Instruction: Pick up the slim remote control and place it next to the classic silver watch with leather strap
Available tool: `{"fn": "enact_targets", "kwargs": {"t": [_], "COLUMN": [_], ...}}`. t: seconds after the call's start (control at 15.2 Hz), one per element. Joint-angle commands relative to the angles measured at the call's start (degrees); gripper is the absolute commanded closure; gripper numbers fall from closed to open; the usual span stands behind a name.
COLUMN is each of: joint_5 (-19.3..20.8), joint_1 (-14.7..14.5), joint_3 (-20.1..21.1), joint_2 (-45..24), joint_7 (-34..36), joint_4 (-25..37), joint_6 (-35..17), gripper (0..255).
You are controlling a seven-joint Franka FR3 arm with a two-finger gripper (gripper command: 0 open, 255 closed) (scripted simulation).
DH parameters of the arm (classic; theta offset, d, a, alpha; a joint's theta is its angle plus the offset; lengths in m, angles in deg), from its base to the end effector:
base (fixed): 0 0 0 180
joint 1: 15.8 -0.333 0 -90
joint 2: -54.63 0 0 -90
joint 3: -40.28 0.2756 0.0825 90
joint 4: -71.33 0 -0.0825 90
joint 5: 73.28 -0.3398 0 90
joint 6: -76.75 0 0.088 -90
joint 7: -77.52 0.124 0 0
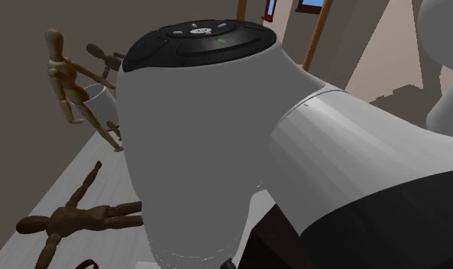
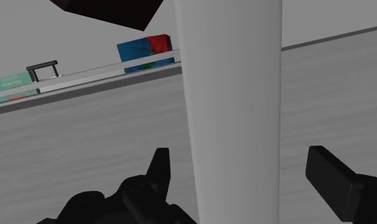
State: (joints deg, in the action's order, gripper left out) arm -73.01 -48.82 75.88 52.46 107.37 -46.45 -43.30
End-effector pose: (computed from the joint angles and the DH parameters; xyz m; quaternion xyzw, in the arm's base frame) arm 0.1898 0.4802 0.3869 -0.9429 -0.3328 0.0039 0.0092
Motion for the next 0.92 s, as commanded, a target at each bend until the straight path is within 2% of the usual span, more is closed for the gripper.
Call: {"fn": "enact_targets", "kwargs": {"t": [0.0,0.07,0.33,0.86], "joint_5": [0.00,0.00,-1.71,-1.71], "joint_1": [0.00,0.00,0.36,0.35], "joint_3": [0.00,0.00,-0.22,-0.23], "joint_2": [0.00,0.00,2.68,2.68], "joint_7": [0.00,0.00,-1.25,-1.25], "joint_4": [0.00,0.00,4.85,4.85], "joint_6": [0.00,0.00,7.04,7.04], "gripper": [0,0,0,0]}}
